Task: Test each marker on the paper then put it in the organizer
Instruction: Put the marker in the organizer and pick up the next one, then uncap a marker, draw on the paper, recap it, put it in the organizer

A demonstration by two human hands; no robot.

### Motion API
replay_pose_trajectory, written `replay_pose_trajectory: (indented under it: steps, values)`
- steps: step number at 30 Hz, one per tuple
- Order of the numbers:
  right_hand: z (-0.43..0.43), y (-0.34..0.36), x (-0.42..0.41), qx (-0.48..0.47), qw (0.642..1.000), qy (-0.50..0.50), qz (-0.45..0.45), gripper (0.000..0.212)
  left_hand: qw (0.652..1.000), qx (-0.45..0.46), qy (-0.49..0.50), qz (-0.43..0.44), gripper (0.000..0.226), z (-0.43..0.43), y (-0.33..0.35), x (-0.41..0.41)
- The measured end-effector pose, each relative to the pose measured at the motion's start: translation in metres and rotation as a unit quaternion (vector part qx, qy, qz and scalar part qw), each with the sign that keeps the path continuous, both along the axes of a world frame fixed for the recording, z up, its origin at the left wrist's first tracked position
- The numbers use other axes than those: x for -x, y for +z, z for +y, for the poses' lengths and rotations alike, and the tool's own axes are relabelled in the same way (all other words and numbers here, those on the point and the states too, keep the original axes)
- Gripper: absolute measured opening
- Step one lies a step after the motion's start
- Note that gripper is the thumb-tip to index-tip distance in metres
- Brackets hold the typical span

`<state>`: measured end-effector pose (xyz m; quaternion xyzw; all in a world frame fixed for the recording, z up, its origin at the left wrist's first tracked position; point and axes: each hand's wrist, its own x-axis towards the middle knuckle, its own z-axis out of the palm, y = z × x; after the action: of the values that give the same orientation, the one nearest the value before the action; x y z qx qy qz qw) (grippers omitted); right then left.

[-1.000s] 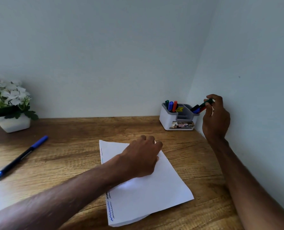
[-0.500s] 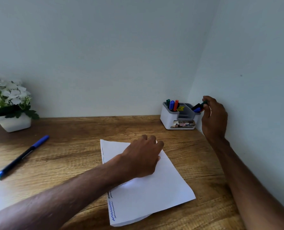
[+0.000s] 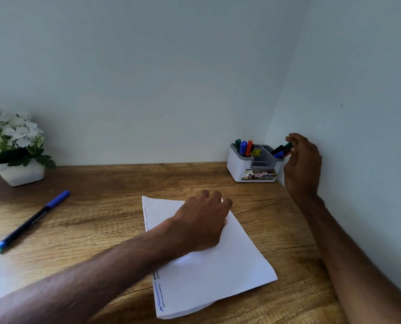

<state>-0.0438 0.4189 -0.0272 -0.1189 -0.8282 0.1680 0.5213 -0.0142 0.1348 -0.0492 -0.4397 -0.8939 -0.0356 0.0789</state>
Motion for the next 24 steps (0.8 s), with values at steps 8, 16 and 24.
replay_pose_trajectory:
  steps: [8, 16, 24]
  values:
    - [-0.001, -0.001, 0.0, 0.009, 1.0, -0.01, -0.019, 0.042, 1.0, 0.001, 0.002, 0.007, 0.045, 0.001, 0.0, 0.0]
    - [-0.034, 0.01, -0.012, -0.031, 0.998, 0.052, 0.032, 0.031, 1.0, -0.005, -0.006, 0.013, 0.044, 0.0, 0.001, -0.001]
    - [-0.116, 0.013, -0.029, -0.104, 0.977, 0.187, 0.009, 0.018, 1.0, -0.01, -0.022, 0.005, 0.04, -0.005, 0.006, 0.003]
